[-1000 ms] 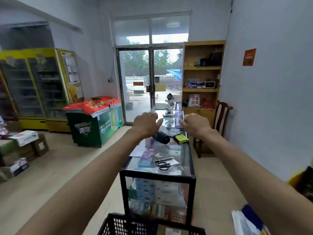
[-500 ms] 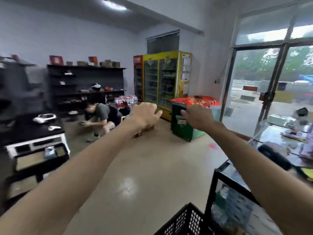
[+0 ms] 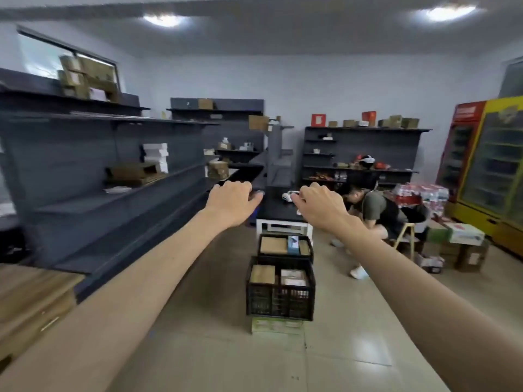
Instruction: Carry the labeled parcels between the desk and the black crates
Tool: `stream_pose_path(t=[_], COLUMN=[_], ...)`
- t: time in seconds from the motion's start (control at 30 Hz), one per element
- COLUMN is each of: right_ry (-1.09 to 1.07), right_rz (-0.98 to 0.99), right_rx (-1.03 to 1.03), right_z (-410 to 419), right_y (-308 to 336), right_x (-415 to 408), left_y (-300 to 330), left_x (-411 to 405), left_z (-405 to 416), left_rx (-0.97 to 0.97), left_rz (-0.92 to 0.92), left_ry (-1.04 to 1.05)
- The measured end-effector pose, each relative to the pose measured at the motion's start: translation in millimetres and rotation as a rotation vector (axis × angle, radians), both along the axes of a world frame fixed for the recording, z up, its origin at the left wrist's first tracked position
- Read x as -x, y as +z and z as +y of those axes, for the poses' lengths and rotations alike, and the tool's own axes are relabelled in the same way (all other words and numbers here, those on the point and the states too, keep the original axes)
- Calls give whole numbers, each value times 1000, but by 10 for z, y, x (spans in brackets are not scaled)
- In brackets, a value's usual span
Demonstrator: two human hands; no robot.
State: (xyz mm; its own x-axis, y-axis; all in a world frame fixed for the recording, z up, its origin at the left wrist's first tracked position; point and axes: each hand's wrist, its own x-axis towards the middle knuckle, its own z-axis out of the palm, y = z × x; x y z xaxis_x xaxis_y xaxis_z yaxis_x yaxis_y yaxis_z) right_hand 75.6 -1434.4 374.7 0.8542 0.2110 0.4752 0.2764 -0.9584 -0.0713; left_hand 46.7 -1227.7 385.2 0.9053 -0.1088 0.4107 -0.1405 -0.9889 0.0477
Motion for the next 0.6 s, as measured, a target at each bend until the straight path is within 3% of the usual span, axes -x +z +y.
stream_pose_path(t=[0.33, 0.6], right_ry=[520, 885], right_rz=[-30, -45], right_rx=[67, 69], right_z=[2896, 4797], right_y=[-38, -155], right_x=[-435, -527], left_y=[-107, -218], left_x=[527, 986], left_z=[2486, 3888], left_rx=[60, 31], left_rz=[-25, -5], left_ry=[477, 855])
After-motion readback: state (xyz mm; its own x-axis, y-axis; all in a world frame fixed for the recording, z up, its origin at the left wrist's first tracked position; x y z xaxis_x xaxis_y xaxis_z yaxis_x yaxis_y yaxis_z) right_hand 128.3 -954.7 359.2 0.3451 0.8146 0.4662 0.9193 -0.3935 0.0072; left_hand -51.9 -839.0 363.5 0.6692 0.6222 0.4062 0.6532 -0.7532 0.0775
